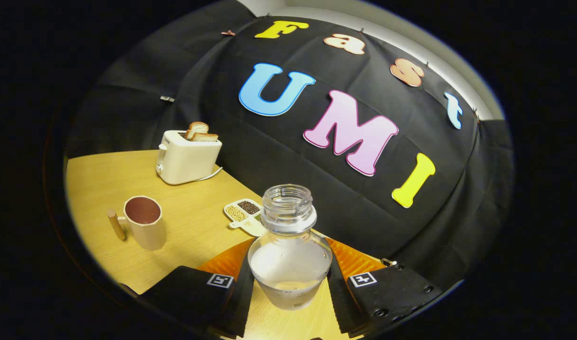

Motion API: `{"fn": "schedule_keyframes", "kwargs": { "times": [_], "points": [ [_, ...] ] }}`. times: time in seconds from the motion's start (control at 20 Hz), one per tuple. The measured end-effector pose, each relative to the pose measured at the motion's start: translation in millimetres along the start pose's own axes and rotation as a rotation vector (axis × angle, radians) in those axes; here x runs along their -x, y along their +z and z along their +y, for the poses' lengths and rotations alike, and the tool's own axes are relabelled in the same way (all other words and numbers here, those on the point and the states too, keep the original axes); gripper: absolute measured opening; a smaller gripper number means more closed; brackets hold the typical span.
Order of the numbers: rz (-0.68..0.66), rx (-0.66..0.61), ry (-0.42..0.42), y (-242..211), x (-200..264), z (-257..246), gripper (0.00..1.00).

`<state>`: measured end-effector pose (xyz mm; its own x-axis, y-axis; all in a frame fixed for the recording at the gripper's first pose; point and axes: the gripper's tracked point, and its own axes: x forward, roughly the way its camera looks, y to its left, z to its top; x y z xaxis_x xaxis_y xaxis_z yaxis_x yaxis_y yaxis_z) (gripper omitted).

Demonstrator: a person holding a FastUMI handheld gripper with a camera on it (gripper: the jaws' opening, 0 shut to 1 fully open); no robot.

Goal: Take the bottle from table, then pour the juice into the cup, finally place the bottle on the coaster

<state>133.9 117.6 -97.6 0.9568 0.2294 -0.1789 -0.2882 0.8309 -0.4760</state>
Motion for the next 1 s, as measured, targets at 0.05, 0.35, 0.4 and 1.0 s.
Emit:
{"fn": "schedule_keyframes", "kwargs": {
  "times": [0.05,0.35,0.4,1.0],
  "points": [
    [-0.003,0.019,0.0,5,1,7,0.74],
    [-0.007,0.122,-0.021,32,3,37,0.73],
    [-0.015,0.152,-0.026,39,3,41,0.73],
    [-0.058,0.432,0.023,52,-13,94,0.73]
  ]
}}
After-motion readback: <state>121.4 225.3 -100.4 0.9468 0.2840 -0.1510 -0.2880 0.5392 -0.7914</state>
